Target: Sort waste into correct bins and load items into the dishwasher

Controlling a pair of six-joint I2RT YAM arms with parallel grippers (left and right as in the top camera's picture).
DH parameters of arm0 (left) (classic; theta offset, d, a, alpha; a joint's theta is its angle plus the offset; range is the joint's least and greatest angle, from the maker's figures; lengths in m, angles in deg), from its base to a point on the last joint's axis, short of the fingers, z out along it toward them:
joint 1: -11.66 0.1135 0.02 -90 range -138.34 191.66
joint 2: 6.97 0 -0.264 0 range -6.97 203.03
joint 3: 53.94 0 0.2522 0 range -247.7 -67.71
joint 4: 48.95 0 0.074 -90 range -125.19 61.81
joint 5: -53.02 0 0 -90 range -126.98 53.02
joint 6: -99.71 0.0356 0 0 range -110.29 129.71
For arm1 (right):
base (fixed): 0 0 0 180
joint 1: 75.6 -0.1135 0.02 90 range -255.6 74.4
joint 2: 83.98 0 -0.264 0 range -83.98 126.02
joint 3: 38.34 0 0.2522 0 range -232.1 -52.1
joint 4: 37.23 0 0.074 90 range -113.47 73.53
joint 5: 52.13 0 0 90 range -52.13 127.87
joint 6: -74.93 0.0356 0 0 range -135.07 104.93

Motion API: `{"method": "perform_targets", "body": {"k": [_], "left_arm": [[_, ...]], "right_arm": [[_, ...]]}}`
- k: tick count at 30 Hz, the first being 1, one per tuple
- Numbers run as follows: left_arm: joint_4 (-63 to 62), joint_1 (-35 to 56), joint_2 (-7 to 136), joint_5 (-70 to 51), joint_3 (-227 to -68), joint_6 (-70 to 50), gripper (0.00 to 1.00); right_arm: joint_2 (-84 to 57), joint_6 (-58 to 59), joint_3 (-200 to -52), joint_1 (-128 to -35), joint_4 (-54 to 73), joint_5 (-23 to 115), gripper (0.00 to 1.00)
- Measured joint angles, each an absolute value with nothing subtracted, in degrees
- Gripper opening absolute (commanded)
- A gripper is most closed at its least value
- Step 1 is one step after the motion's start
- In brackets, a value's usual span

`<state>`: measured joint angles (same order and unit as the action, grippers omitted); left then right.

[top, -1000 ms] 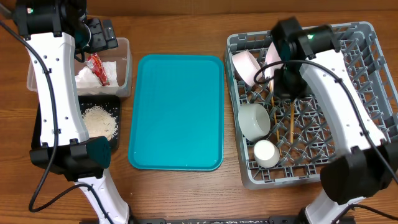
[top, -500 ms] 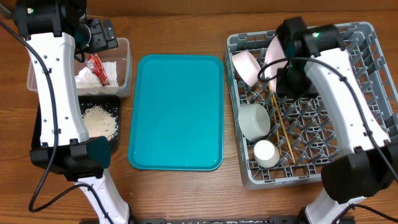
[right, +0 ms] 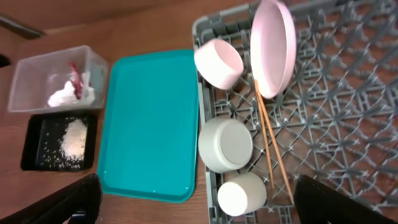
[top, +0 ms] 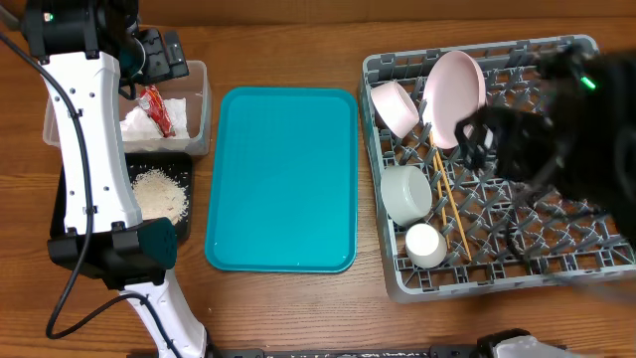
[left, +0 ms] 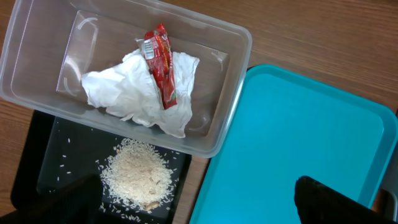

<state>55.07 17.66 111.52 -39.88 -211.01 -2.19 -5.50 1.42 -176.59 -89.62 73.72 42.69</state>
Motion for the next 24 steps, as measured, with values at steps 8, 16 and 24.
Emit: {"method": "perform_targets", "body": {"k": [8, 16, 24], "left_arm": [[55.0, 17.7, 111.5, -39.9, -211.0, -2.2, 1.0], [55.1, 17.7, 111.5, -40.1, -211.0, -2.2, 1.0], [55.1, 17.7, 111.5, -40.3, -211.0, -2.2, 1.0]], "right_arm": [[-16.8, -0.6, -173.7, -89.3, 73.1, 35.8, 1.0], [-37.8, -8.1, -137.5, -79.9, 35.4, 37.9, 1.0], [-60.4, -11.2, -85.7, -74.5, -8.2, 47.8, 1.0]]}}
